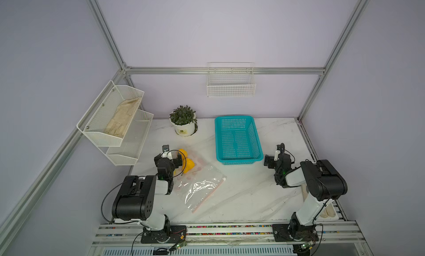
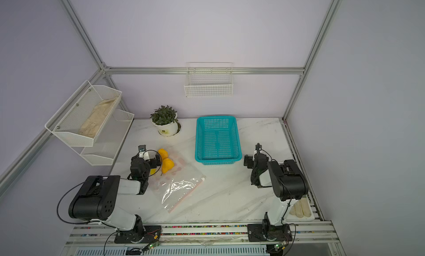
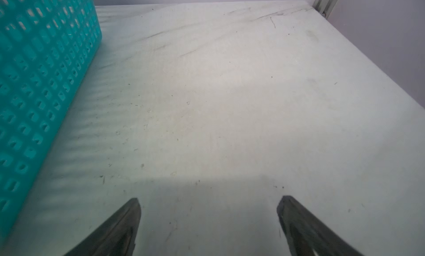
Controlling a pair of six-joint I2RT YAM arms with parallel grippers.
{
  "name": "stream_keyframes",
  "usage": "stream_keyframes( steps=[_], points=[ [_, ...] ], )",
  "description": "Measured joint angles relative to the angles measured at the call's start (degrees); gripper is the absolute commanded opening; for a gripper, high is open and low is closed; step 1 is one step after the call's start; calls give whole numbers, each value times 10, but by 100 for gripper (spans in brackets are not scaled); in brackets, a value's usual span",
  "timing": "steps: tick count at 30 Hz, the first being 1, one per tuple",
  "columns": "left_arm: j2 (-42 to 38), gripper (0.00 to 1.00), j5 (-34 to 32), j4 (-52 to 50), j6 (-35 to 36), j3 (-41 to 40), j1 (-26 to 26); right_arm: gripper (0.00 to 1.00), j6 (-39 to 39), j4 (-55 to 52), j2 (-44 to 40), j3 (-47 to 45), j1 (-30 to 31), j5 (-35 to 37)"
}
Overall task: Open the zip-top bag and take out the pear
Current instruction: Pick up the zipper food storage bag at the center of the board.
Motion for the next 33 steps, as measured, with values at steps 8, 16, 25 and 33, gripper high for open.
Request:
stream_keyframes(
  steps=[8, 16, 25, 33],
  points=[
    [0, 100, 0, 0, 0, 0, 0, 97, 0, 0, 0, 0, 0, 0],
    [0, 100, 0, 0, 0, 0, 0, 97, 0, 0, 0, 0, 0, 0],
    [0, 100, -1, 0, 0, 0, 0, 97, 0, 0, 0, 0, 0, 1],
    [-83, 100, -56, -104, -7, 12, -1, 95, 3, -93, -92, 18, 0, 15]
  ],
)
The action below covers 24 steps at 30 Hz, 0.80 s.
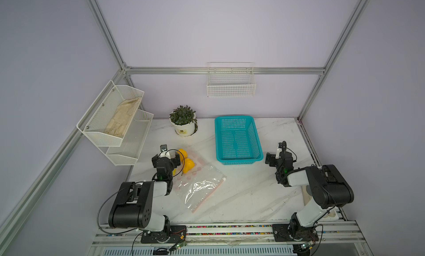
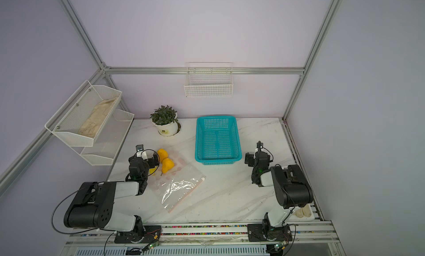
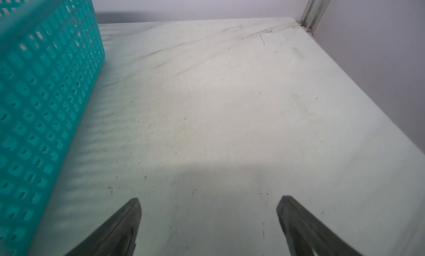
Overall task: Open the zip-top bag and take out the pear
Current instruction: Pick up the zipper food storage bag at the center of the board.
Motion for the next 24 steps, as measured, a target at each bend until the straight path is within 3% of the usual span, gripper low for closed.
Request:
stream_keyframes(
  steps=[7, 15, 20, 24],
  points=[
    [-104, 100, -22, -220, -68, 111, -1, 85, 44, -203, -141, 75, 0, -30],
    [-160, 94, 108, -457, -161, 186, -9, 74, 154, -459, -249, 182, 12, -162],
    [-172, 91, 207, -574, -189, 222, -42, 73, 157, -565, -277, 235, 115, -208],
    [-173, 83, 240, -651, -169, 256, -115, 72, 116, -611, -259, 266, 197, -226]
  ],
)
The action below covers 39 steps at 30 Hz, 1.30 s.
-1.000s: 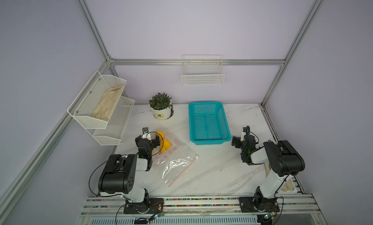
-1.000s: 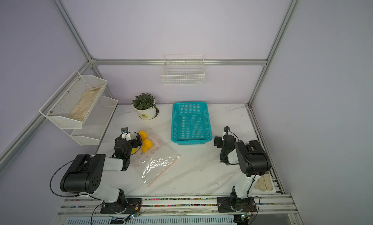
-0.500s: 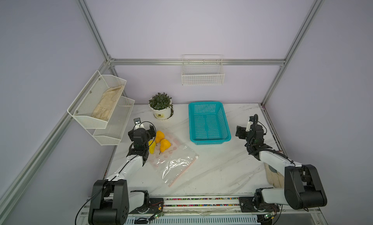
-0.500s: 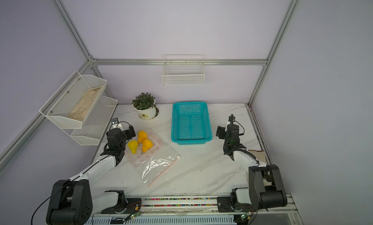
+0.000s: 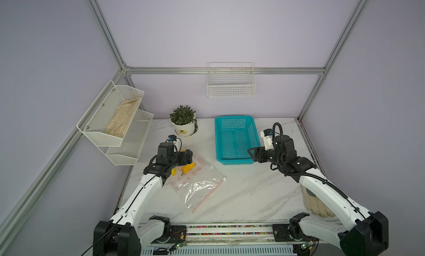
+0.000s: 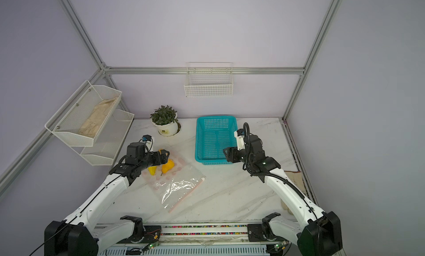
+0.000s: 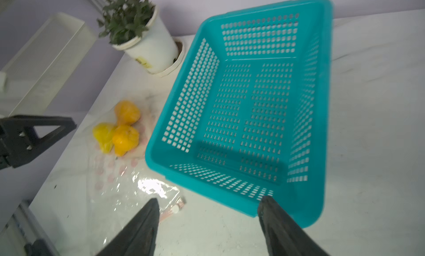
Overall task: Open the zip-top bag and take out the pear
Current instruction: Pick up the zipper food storage bag at the center of the board.
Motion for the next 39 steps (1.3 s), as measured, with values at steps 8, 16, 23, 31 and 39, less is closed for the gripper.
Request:
stream_keyframes(
  steps=[8, 16, 23, 31, 39],
  points=[
    [-8, 81, -76, -106, 108, 26, -204, 75, -85, -40, 39, 12, 5, 35],
    [136, 79, -241, -244, 42, 88, -389, 77, -128, -47, 69, 28, 5, 66],
    [275, 73, -277, -338, -57, 115, -457, 78, -135, -42, 71, 28, 5, 74],
    [298, 64, -271, -356, -118, 109, -478, 78, -135, -33, 71, 28, 5, 78],
    [310, 52, -266, -339, -126, 78, -478, 78, -135, -32, 71, 28, 5, 79]
  ],
)
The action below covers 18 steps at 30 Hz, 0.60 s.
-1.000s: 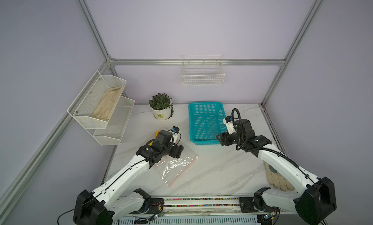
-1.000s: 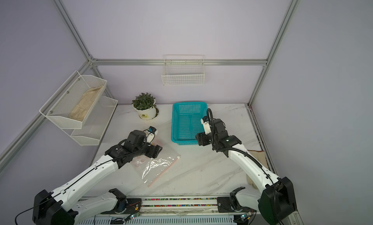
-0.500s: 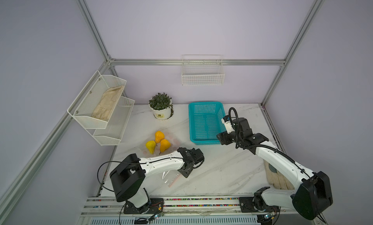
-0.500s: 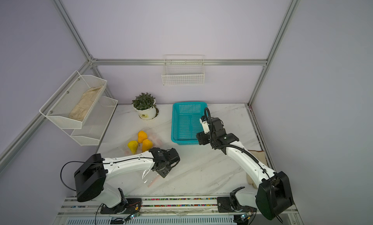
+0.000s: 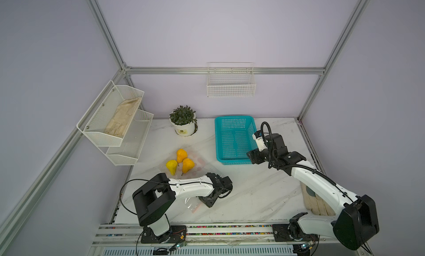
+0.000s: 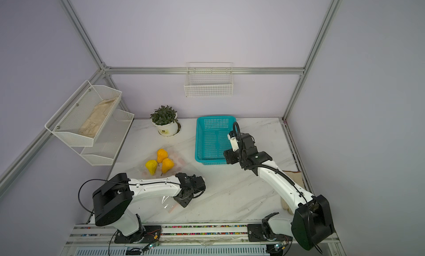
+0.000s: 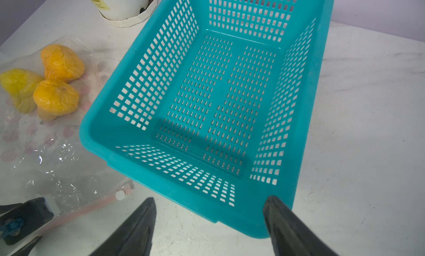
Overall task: Open the zip-top bag and take out the pear
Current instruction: Pick up the zipper food storage bag at the center of the board.
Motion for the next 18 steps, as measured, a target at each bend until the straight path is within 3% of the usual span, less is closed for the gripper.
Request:
stream_keyframes(
  steps=[8, 12, 14, 18],
  points=[
    [26, 21, -44, -3, -13, 2, 3, 78, -8, 0, -12, -1, 0, 2],
    [27, 6, -51, 0, -13, 2, 15, 72, -21, -1, -24, -2, 0, -28],
    [21, 1, -51, 3, -13, 2, 22, 72, -28, 0, -28, -6, 0, -53],
    [-19, 0, -44, 4, -8, 2, 47, 70, -38, 8, -35, -26, 0, -96]
  ],
)
